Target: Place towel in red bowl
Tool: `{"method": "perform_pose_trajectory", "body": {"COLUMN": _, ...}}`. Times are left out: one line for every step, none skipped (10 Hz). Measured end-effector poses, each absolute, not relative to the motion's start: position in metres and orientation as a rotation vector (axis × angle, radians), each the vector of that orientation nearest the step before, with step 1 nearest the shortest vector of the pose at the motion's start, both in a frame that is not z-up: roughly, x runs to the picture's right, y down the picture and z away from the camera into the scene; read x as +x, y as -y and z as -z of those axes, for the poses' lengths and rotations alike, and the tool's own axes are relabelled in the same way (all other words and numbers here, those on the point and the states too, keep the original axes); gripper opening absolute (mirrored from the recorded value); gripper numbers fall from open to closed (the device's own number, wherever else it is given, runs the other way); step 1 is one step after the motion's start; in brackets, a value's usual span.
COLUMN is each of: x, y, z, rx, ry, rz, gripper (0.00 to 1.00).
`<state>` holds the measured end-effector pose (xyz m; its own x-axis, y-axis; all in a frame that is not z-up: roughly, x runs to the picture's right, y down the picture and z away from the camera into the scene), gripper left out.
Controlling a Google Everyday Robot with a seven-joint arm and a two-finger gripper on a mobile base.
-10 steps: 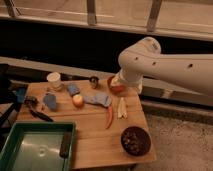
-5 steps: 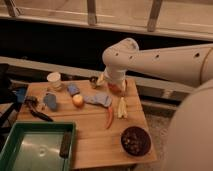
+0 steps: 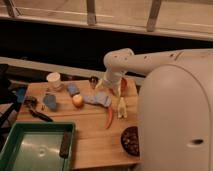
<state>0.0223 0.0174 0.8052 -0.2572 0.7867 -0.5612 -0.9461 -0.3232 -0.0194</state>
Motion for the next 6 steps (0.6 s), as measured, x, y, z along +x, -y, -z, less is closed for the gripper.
{"method": "perform_pose_trajectory", "body": {"x": 0.0221, "y": -0.0191, "z": -0.8087, "rx": -0.581, "ry": -0.391, "rz": -1.830, "gripper": 0.78}}
{"method": "perform_pose_trajectory", "body": {"x": 0.0252, "y": -0.0192, "z": -0.8082, "rx": -0.580, "ry": -0.394, "rz": -1.833, "gripper": 0.78}}
{"method": "perform_pose_trajectory", "body": {"x": 0.0250, "y": -0.0194, "z": -0.8084, "rx": -0.580, "ry": -0.394, "rz": -1.833, "gripper": 0.78}}
{"method": "perform_pose_trajectory", "body": {"x": 0.0223, "y": -0.0192, "z": -0.8084, "rx": -0.581, "ry": -0.392, "rz": -1.829, "gripper": 0.78}}
{"method": "perform_pose_trajectory", "body": {"x": 0.0233, "y": -0.0184, "z": -0.8076, "rx": -0.578, "ry": -0.391, "rz": -1.829, "gripper": 0.78}}
{"method": "perform_pose_trajectory", "body": {"x": 0.0245, "y": -0.0154, "z": -0.8092, "rx": -0.570, "ry": -0.390, "rz": -1.827, "gripper": 0.78}}
